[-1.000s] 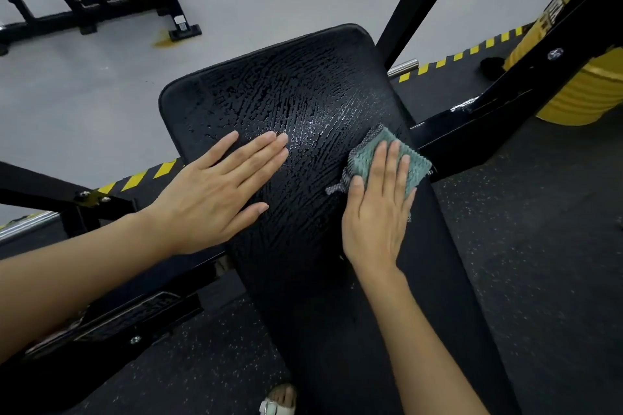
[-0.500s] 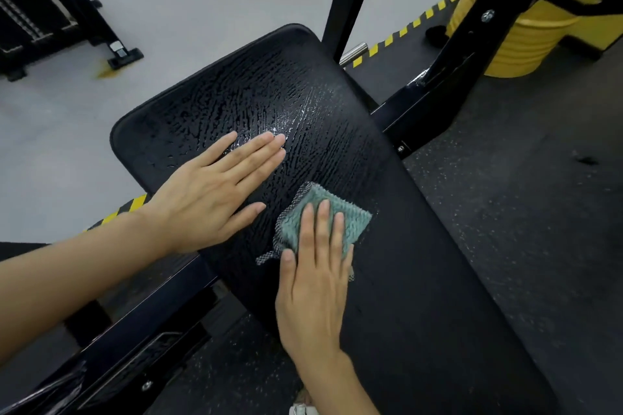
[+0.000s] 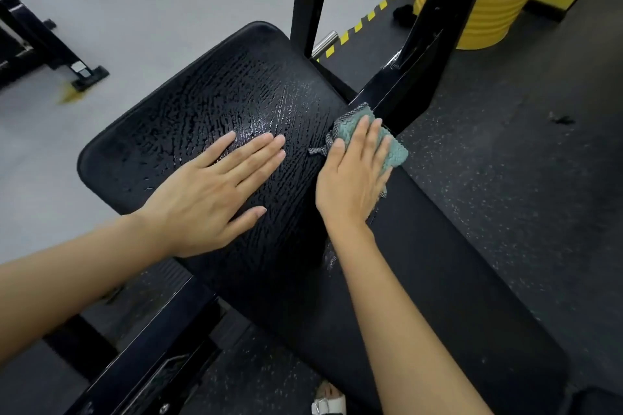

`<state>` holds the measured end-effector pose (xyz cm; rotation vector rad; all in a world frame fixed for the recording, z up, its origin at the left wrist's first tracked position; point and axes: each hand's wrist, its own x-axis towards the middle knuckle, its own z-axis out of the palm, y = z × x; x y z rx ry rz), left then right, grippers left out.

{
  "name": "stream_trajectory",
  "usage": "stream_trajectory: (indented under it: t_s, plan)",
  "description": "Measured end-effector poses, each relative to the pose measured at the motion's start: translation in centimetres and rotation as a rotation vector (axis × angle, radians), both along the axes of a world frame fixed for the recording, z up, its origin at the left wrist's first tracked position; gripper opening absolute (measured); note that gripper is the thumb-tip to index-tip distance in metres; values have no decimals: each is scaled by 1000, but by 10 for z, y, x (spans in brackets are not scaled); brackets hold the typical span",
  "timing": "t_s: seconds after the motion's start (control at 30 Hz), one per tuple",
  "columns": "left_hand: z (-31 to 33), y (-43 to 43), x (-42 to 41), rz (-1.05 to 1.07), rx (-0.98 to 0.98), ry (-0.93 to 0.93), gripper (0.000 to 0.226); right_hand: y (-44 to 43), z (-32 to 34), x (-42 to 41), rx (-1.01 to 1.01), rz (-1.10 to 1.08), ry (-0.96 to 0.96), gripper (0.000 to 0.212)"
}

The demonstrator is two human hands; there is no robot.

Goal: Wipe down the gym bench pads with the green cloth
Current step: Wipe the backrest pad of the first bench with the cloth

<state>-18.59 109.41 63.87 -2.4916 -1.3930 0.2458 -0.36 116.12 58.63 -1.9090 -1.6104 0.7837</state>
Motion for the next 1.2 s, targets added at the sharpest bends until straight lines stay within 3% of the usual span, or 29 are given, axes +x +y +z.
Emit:
stream_trajectory:
  t_s: [0.33,0.57,0.7,0.9,1.03,1.2]
  plan:
    - [2,1,1,-4,-10,1,71,-13,-6,6,153,138,-69,55]
    - [3,0,2,-7,-8,-4,71,-61,-45,61,18,-57,-49,54]
    - [3,0,3,-9,-2,-4,71,-59,-36,46,-29,-171,38,53]
    - [2,0,3,-12,2,6,72,-22,5,-15,74,35,38,54]
    - [2,0,1,-20,3,-2,72,-21,-3,-9,182,146,7,53]
    - [1,0,1,-18,-8,-11,72,-53,-35,33,135,63,-56,56]
